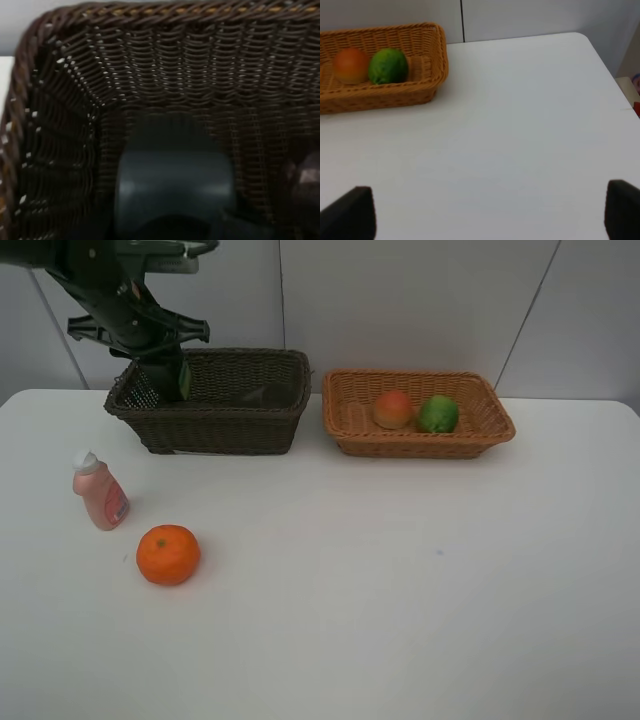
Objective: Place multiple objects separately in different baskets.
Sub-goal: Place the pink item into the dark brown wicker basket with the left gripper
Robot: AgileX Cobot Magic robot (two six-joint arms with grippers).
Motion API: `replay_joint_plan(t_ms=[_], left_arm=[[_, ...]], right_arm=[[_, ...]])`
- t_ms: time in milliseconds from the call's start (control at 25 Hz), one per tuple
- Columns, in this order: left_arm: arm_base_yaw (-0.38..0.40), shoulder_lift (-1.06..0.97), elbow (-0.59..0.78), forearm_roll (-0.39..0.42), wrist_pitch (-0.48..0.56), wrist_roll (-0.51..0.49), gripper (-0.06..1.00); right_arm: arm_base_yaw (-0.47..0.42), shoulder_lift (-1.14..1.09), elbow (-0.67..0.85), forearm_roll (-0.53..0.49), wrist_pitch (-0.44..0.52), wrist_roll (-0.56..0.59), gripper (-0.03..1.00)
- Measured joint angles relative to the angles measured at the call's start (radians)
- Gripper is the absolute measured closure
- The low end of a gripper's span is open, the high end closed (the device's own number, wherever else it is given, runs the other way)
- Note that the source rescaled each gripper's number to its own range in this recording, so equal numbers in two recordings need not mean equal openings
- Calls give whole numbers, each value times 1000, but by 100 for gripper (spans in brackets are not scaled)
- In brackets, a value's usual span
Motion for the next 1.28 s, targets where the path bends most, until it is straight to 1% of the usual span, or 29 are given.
replay_joint_plan(t_ms=[160, 360, 520, 760, 880, 920, 960, 1080, 1120, 1160, 1280], left_arm=[[0, 93, -55, 2, -19, 0, 47], [0, 177, -129, 2, -11, 0, 47], [0, 191, -144, 2, -1, 0, 47], [0, 191, -147, -39, 15, 3, 47], [0, 191, -149, -45, 28, 13, 47], [0, 191, -151, -45, 31, 17, 45], [0, 191, -151, -47, 37, 19, 39], [0, 179, -151, -51, 60, 23, 11], [0, 173, -151, -51, 60, 23, 5], [0, 161, -151, -52, 61, 23, 1], [0, 126, -151, -57, 80, 23, -2]], right_arm=[[0, 0, 0, 0, 0, 0, -1], [0, 0, 0, 0, 0, 0, -1], [0, 0, 0, 0, 0, 0, -1], [0, 0, 0, 0, 0, 0, -1], [0, 0, 0, 0, 0, 0, -1], [0, 0, 0, 0, 0, 0, -1], [0, 0, 0, 0, 0, 0, -1], [0, 0, 0, 0, 0, 0, -1], [0, 0, 0, 0, 0, 0, -1], [0, 0, 0, 0, 0, 0, -1], [0, 0, 0, 0, 0, 0, -1]])
